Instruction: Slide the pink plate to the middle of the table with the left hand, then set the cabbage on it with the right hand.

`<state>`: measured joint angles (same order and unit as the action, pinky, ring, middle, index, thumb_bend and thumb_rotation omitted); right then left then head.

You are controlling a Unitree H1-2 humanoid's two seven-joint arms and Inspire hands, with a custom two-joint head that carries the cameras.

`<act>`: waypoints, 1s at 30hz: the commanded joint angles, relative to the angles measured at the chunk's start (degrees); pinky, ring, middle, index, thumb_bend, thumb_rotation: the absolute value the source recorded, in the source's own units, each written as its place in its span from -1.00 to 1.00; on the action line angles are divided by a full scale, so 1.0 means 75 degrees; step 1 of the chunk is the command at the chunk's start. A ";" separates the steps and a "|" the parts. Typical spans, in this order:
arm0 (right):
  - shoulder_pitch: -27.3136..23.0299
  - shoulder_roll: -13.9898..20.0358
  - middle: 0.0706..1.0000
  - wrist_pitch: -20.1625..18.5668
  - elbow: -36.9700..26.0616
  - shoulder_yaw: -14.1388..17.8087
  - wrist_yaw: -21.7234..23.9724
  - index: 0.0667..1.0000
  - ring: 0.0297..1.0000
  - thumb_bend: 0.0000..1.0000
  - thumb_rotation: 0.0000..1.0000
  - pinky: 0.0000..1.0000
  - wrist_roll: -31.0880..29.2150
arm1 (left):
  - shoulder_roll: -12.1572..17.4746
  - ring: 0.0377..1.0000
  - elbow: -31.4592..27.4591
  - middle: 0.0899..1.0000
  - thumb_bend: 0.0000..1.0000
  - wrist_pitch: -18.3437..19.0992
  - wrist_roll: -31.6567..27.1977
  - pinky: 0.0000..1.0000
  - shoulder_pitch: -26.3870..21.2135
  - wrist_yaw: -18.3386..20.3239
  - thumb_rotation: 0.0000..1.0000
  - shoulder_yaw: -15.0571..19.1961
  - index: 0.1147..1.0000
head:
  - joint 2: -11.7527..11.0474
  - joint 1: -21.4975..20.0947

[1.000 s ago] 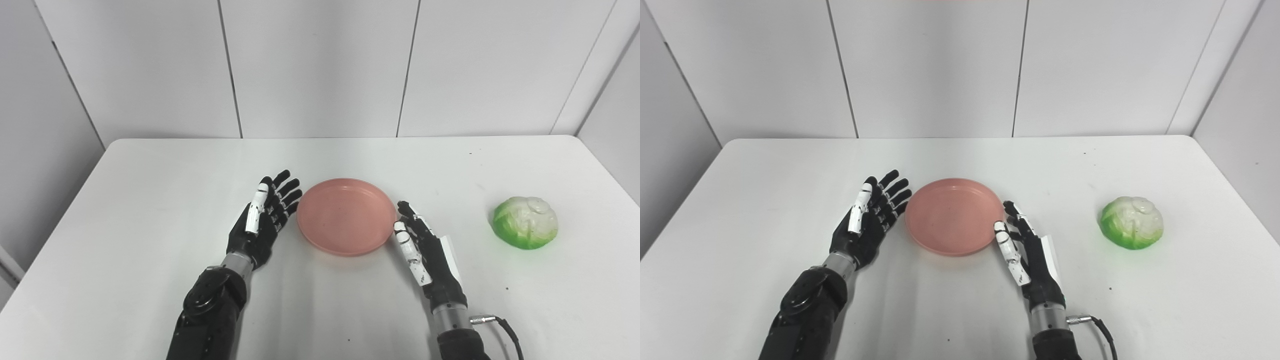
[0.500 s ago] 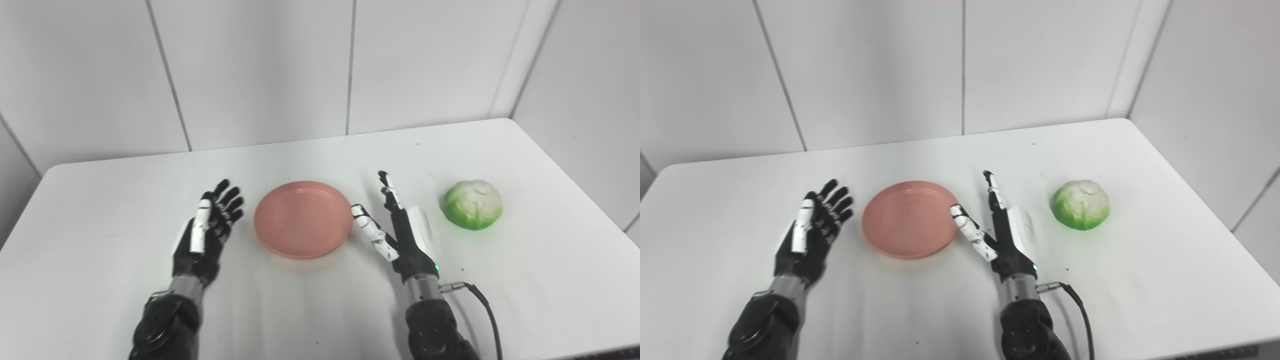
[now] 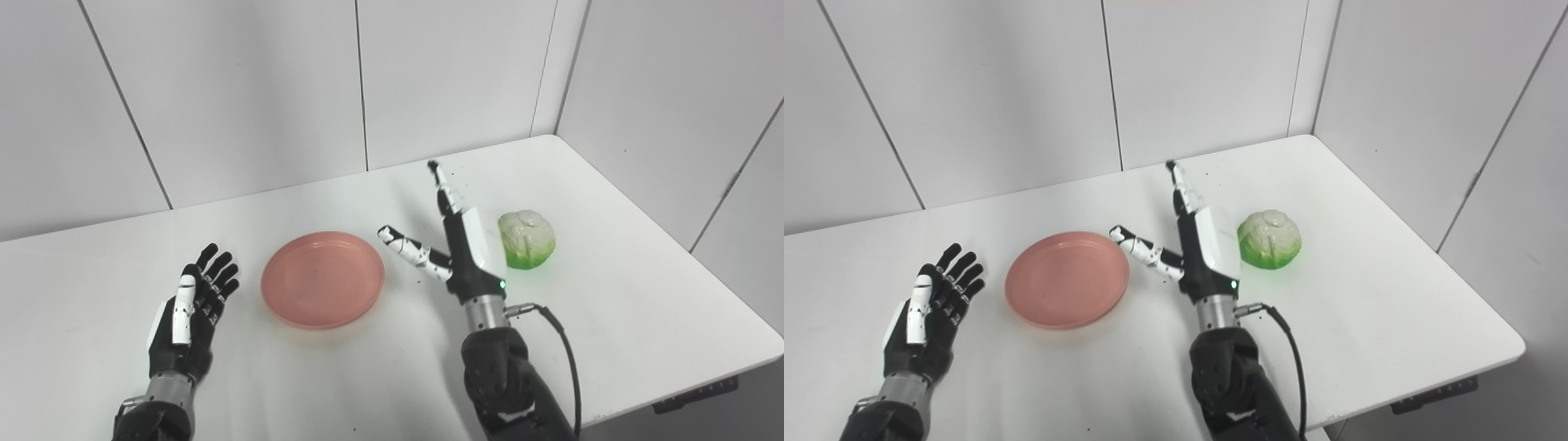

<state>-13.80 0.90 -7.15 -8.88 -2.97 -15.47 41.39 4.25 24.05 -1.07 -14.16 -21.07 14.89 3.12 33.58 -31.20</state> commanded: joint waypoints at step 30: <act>-0.0235 0.1274 0.96 -0.2553 -0.0238 0.1092 0.0433 1.00 0.86 1.00 0.16 0.63 0.0636 | 0.0476 0.79 0.1370 0.80 -0.24 0.0120 -0.0569 0.85 -0.0078 0.0581 1.00 0.0512 0.77 | 0.0012 -0.0639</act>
<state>-14.15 9.39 -25.97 -10.05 4.78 -12.02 45.72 7.08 31.41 -2.12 -18.39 -24.88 19.03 6.71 33.66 -36.04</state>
